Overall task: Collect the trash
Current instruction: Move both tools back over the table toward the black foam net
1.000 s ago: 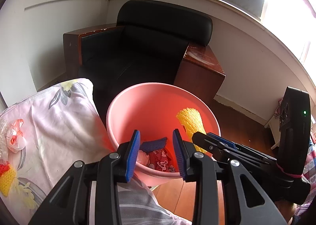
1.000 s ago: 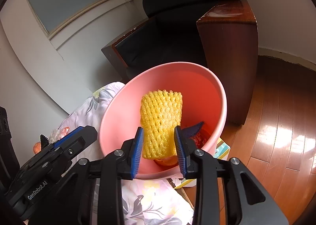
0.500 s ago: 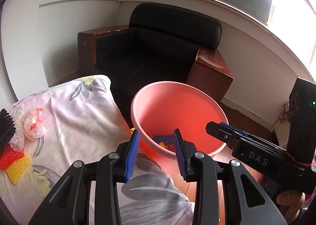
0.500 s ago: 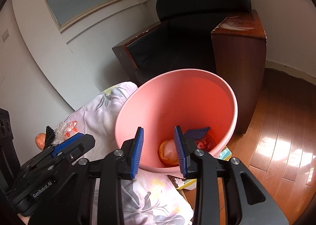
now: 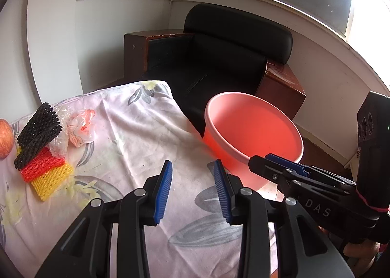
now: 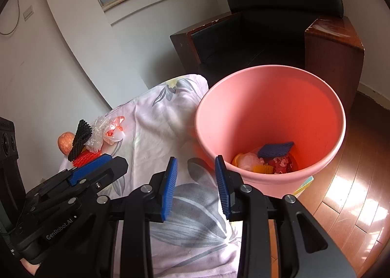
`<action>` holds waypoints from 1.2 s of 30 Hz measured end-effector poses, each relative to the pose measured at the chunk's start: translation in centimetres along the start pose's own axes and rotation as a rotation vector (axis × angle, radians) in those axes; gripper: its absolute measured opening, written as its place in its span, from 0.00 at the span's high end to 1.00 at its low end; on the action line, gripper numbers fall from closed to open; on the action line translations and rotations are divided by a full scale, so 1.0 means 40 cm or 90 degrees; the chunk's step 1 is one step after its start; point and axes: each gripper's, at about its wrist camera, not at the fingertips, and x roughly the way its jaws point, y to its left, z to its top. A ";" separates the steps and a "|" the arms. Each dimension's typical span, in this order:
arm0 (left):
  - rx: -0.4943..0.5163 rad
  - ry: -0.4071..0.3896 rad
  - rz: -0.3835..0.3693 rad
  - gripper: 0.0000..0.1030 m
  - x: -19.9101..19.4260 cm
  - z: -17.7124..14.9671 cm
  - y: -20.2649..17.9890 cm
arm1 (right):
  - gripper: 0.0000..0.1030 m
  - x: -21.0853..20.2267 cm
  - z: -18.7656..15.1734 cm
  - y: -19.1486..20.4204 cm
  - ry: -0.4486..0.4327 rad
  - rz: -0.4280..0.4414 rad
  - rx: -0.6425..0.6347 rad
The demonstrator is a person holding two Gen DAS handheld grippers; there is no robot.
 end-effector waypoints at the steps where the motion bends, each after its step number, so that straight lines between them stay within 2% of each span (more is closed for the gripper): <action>1: -0.003 -0.001 0.004 0.67 -0.007 -0.006 0.008 | 0.68 0.002 -0.003 0.009 0.004 0.001 -0.006; 19: -0.062 -0.023 0.083 0.67 -0.129 -0.078 0.187 | 0.68 0.036 -0.036 0.145 0.033 0.047 -0.056; 31: -0.111 -0.040 0.184 0.67 -0.180 -0.061 0.377 | 0.68 0.084 -0.048 0.207 0.065 0.070 -0.085; 36: -0.121 -0.031 0.205 0.66 -0.173 -0.053 0.421 | 0.68 0.100 -0.051 0.215 0.076 0.072 -0.086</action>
